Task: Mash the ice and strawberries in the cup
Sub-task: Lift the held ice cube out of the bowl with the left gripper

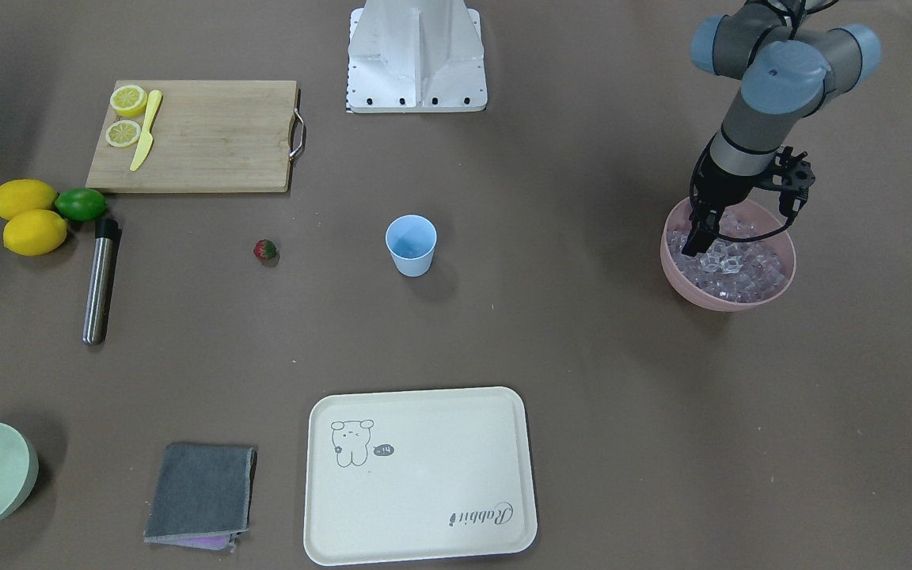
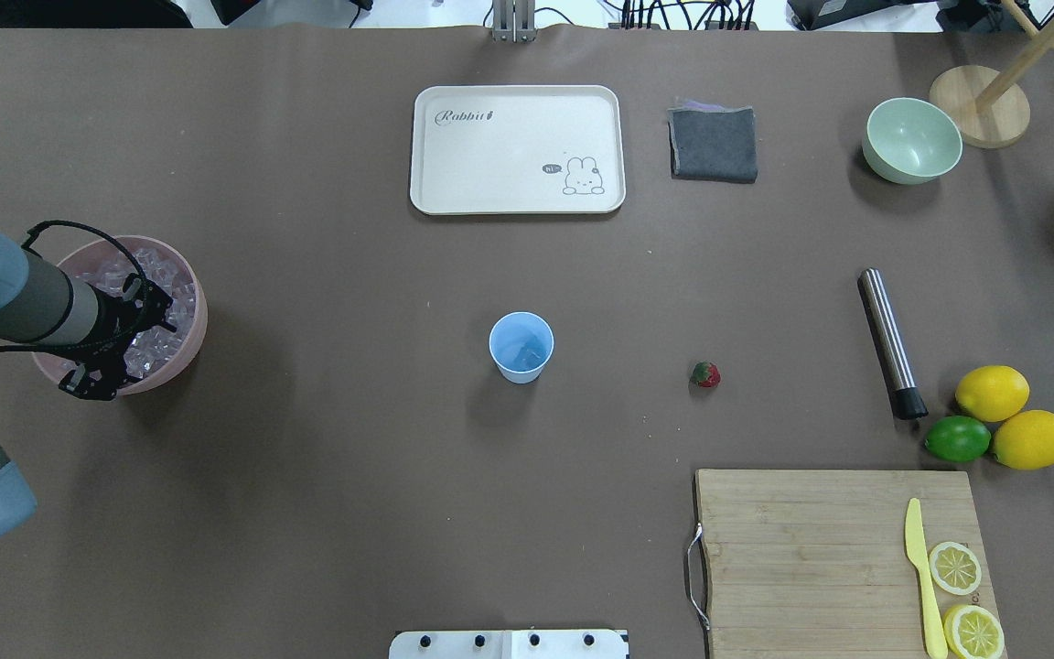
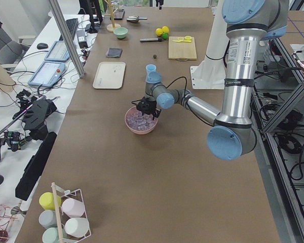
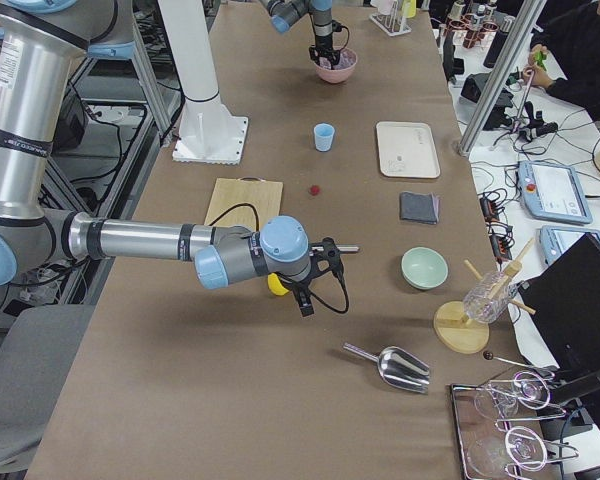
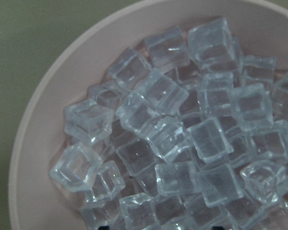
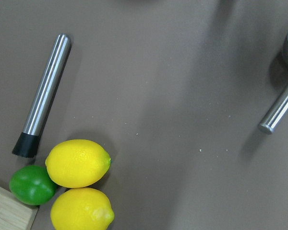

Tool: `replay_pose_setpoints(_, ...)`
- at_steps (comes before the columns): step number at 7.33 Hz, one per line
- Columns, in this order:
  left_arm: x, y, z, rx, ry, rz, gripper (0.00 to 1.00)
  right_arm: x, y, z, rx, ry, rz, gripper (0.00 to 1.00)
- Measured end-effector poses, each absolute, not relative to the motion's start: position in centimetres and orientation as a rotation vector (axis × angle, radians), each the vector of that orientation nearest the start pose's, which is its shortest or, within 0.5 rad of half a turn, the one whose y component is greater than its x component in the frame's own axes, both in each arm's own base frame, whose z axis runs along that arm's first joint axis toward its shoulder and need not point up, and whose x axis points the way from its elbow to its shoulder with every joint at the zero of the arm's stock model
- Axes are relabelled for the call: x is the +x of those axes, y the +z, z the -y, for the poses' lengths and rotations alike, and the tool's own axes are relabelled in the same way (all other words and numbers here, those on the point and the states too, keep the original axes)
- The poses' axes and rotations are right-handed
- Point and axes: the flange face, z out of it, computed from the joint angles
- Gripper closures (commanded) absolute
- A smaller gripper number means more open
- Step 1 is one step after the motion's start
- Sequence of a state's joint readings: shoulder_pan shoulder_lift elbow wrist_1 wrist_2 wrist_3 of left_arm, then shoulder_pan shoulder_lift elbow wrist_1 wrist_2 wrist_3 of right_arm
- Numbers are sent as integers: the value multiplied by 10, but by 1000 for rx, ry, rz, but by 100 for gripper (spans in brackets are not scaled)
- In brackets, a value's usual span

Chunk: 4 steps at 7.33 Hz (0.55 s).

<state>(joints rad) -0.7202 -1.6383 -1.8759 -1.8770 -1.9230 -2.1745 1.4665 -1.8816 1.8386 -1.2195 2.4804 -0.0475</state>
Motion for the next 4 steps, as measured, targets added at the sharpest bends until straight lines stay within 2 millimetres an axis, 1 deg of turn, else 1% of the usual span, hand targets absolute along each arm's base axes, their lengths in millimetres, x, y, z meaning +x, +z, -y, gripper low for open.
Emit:
replay_pose_setpoints(1, 335, 454, 424, -316, -1135, -731, 100, 15, 612, 379, 261, -280, 912, 0)
replay_pose_setpoints(3, 335, 454, 424, -318, -1129, -731, 100, 15, 613, 378, 260, -280, 912, 0)
replay_pose_setpoints(4, 333, 449, 423, -326, -1124, -731, 100, 16, 613, 377, 258, -279, 913, 0)
